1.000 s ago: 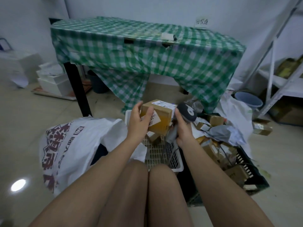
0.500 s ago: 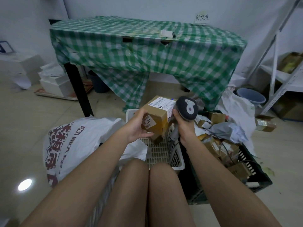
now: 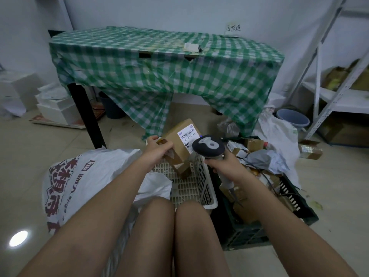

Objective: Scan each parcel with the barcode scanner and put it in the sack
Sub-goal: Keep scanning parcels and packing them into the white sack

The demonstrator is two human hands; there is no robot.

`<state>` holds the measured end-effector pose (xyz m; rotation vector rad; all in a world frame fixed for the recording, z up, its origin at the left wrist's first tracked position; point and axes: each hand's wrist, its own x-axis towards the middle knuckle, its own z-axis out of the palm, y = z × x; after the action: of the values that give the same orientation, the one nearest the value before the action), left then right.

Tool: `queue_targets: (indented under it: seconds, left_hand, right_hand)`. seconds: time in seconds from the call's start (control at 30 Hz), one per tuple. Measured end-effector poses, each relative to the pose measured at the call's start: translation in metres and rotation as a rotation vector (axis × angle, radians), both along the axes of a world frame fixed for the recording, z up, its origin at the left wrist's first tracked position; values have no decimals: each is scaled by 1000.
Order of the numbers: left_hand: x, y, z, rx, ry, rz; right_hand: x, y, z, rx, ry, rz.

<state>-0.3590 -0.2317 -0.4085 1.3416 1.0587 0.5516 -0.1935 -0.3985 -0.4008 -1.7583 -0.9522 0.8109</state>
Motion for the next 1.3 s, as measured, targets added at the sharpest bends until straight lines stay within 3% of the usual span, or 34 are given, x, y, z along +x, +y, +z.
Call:
queue_targets:
  seconds: [0.1, 0.43, 1.07, 1.3]
  left_hand:
    - [2, -2, -4, -38, -60, -5]
    - [2, 0, -16, -64, -78, 11]
    - [-3, -1, -20, -52, -75, -4]
    - [-8, -6, -18, -49, -84, -12]
  right_hand:
    - [0, -10, 0, -63, -72, -26]
    - [-16, -43, 6, 36, -229, -12]
    - [-19, -62, 9, 20, -197, -19]
    - [-18, -59, 8, 34, -90, -21]
